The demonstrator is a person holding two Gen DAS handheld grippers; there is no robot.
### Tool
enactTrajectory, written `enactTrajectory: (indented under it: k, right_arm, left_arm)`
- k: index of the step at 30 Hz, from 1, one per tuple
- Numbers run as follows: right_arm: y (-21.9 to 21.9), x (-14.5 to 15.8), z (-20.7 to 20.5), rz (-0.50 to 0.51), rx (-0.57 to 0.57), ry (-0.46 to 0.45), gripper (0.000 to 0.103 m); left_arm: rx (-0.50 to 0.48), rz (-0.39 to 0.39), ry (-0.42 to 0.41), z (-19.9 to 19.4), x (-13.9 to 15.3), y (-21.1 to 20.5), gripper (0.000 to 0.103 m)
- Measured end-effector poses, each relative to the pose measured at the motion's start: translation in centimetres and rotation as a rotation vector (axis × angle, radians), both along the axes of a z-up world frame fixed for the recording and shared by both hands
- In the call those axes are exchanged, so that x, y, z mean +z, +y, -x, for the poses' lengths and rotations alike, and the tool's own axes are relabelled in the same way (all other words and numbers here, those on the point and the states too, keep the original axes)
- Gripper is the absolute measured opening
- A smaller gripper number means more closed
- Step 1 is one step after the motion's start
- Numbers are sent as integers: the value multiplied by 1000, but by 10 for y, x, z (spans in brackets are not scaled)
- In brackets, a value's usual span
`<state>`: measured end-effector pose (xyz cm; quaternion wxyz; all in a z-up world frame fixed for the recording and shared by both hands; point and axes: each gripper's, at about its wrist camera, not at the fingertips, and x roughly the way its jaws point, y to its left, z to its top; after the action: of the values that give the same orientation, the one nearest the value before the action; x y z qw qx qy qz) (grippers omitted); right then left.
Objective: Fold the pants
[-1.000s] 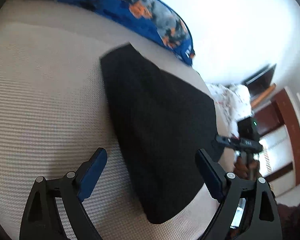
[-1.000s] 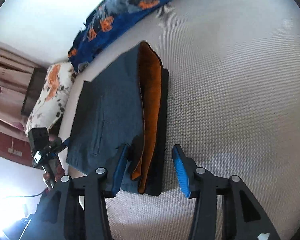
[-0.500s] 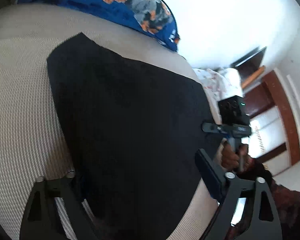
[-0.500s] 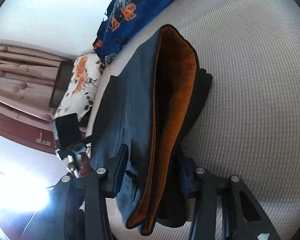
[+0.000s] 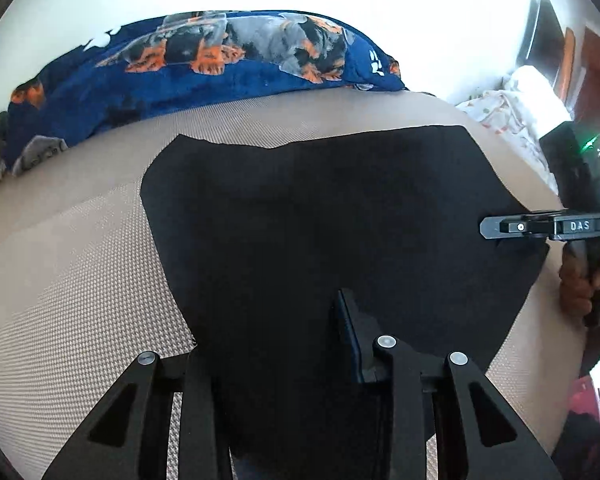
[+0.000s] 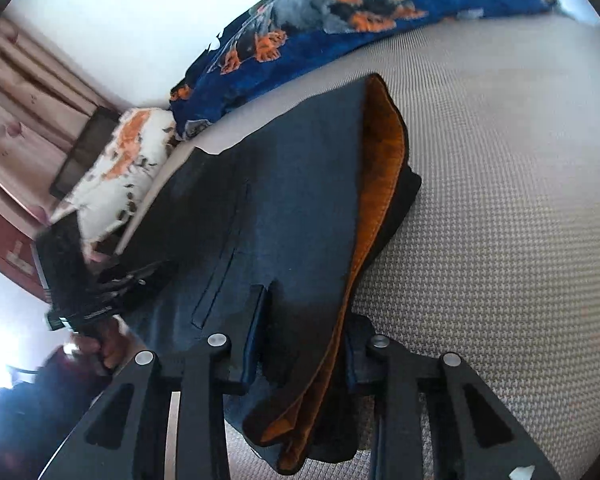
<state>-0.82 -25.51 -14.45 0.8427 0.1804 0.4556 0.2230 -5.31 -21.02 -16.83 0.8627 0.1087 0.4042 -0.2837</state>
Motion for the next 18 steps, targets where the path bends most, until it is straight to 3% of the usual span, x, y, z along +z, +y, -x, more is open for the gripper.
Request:
enactTrajectory:
  k: [18]
  right_arm:
    - [18,8,14,175,-72,-107,32]
  left_arm:
    - [29,-66,-84,9,-1,-11,35]
